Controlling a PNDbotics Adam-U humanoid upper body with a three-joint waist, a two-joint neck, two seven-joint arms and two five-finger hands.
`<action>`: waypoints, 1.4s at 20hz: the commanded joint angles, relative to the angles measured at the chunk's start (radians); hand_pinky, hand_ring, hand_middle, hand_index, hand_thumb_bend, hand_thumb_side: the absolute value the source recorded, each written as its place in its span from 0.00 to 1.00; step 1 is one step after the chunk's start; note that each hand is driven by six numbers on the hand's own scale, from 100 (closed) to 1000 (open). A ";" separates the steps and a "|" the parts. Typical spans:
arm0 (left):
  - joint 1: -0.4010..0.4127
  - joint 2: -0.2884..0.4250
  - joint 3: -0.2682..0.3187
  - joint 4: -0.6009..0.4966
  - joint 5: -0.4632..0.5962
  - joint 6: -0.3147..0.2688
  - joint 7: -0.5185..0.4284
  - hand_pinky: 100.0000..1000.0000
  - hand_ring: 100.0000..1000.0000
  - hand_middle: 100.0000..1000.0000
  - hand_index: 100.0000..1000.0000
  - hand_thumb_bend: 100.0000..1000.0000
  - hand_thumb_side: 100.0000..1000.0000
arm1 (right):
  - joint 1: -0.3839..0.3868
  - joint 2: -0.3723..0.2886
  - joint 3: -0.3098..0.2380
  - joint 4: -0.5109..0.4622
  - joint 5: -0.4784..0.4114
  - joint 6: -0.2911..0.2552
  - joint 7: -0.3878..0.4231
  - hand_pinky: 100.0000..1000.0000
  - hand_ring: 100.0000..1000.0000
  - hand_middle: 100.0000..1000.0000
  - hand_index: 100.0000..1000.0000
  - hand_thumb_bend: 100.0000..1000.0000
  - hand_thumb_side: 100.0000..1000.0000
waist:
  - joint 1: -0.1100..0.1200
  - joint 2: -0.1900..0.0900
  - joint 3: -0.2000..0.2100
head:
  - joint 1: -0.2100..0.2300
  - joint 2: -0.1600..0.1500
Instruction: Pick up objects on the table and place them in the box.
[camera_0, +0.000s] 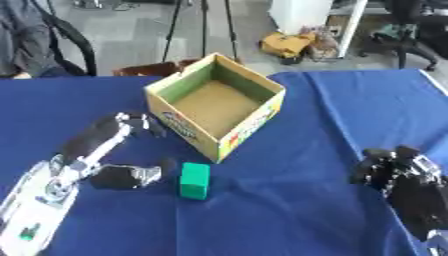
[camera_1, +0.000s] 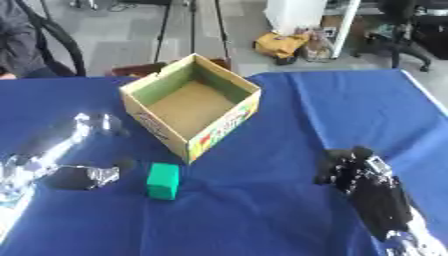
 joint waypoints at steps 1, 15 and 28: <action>-0.030 -0.008 -0.013 0.021 -0.017 -0.015 0.002 0.58 0.81 0.56 0.70 0.41 0.56 | -0.006 -0.009 0.001 -0.010 -0.004 -0.001 0.004 0.60 0.54 0.52 0.72 0.00 0.90 | -0.001 -0.016 -0.002 | 0.005 -0.006; -0.083 0.000 -0.049 0.122 -0.027 -0.107 -0.048 0.62 0.83 0.58 0.74 0.47 0.62 | -0.008 -0.007 0.004 -0.009 -0.002 0.001 0.007 0.60 0.54 0.52 0.72 0.00 0.91 | 0.002 -0.013 -0.011 | 0.015 -0.002; -0.121 0.001 -0.069 0.197 -0.022 -0.143 -0.078 0.62 0.81 0.55 0.75 0.44 0.67 | -0.012 -0.005 0.007 -0.008 -0.001 0.003 0.009 0.60 0.54 0.52 0.72 0.00 0.91 | 0.003 -0.011 -0.019 | 0.021 -0.003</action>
